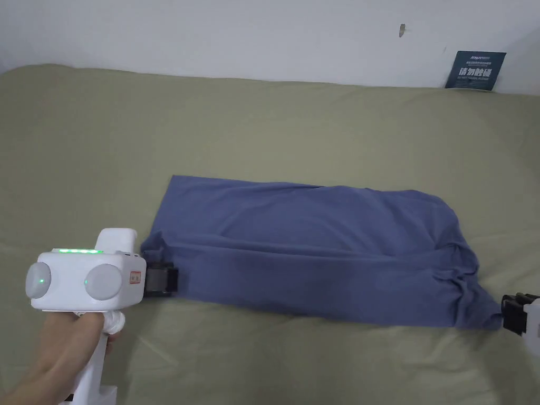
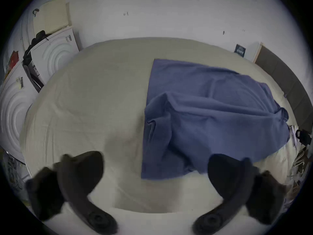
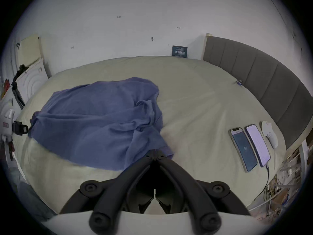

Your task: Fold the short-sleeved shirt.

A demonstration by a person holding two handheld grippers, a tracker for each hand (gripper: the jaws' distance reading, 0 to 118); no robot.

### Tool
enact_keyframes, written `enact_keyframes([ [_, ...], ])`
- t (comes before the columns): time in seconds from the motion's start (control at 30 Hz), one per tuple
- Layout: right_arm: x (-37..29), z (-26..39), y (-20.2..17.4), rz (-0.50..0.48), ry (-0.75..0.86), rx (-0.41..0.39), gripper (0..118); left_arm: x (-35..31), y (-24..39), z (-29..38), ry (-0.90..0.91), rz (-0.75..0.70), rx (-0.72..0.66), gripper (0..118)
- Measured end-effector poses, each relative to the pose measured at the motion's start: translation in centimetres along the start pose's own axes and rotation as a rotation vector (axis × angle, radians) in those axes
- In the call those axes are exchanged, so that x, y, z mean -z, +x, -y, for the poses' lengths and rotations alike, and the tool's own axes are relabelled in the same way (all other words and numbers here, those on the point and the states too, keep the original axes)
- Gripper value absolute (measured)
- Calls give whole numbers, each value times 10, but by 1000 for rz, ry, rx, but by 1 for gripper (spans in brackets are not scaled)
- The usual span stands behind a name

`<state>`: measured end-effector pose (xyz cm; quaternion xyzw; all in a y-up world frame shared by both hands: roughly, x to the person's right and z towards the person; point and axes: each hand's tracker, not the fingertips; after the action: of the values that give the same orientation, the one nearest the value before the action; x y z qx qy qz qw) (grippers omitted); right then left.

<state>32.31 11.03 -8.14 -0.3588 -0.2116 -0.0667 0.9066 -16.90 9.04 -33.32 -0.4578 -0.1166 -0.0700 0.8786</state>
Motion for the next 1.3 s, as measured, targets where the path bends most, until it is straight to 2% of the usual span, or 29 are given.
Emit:
enact_keyframes([
  [0.07, 4, 3, -3, -15, -14, -6, 0, 1, 4, -4, 14, -15, -5, 108],
  [0.13, 15, 5, -3, -24, -32, -9, 0, 19, 4, 1, -17, -29, -8, 107],
  [0.17, 18, 5, -4, -24, -38, -15, 0, 21, 5, 1, -28, -24, -6, 101],
  [0.23, 23, 5, -3, -26, -45, -21, 0, 15, 11, 1, -30, 15, -18, 70],
  [0.27, 24, 5, -6, -23, -46, -27, 0, 10, 13, 2, -23, 54, -45, 45],
  [0.3, 26, 4, -5, -25, -49, -30, 0, 5, 16, 2, -15, 32, -34, 16],
  [0.33, 29, 1, -5, -32, -56, -30, 4, 3, 19, 2, -3, 54, -20, 3],
  [0.37, 32, -1, -4, -37, -61, -25, 33, 10, 18, 2, 2, 30, -14, 3],
  [0.4, 34, -4, -9, -41, -70, -28, 77, 11, 17, 1, -14, 37, -3, 3],
  [0.43, 40, -7, -10, -55, -103, -27, 116, 12, 16, 2, -13, 38, -5, 3],
  [0.47, 47, -8, -10, -57, -149, -31, 112, 12, 13, 3, -14, 41, -12, 4],
  [0.5, 44, -12, -8, -84, -38, -34, 107, 10, 13, 1, -17, 51, -31, 4],
  [0.57, 45, -19, -14, -23, -149, -66, 109, 9, 12, 1, -17, 56, -38, 4],
  [0.67, 77, -12, -11, -19, -183, -57, 108, 14, 10, -1, -25, 55, -27, 4],
  [0.7, 85, -11, -7, -21, -210, -47, 104, 14, 10, -1, -25, 54, -25, 4],
  [0.73, 90, -11, -3, -32, -228, -26, 88, 14, 10, -2, -24, 51, -21, 4],
  [0.77, 92, -11, 0, -75, -245, 12, 50, 14, 11, -1, -22, 50, -18, 3],
  [0.8, 89, -13, 0, -125, -231, 63, 36, 13, 11, -2, -21, 48, -15, 4],
  [0.83, 82, -17, -4, -90, -211, 40, 16, 11, 11, -2, -16, 39, -12, 3],
  [0.87, 76, -19, -9, -103, -174, 34, 10, 8, 10, -3, -8, 27, -2, 4],
  [0.93, 64, -21, -18, -64, -146, -38, 10, -2, 11, -4, 17, 10, 14, 3],
  [1.07, 42, -23, -13, -85, -114, -3, 10, -21, 1, -7, 38, 26, 2, 3],
  [1.3, -7, -1, -3, -110, -99, -1, 10, -54, -8, 19, 45, 22, 10, 3],
])
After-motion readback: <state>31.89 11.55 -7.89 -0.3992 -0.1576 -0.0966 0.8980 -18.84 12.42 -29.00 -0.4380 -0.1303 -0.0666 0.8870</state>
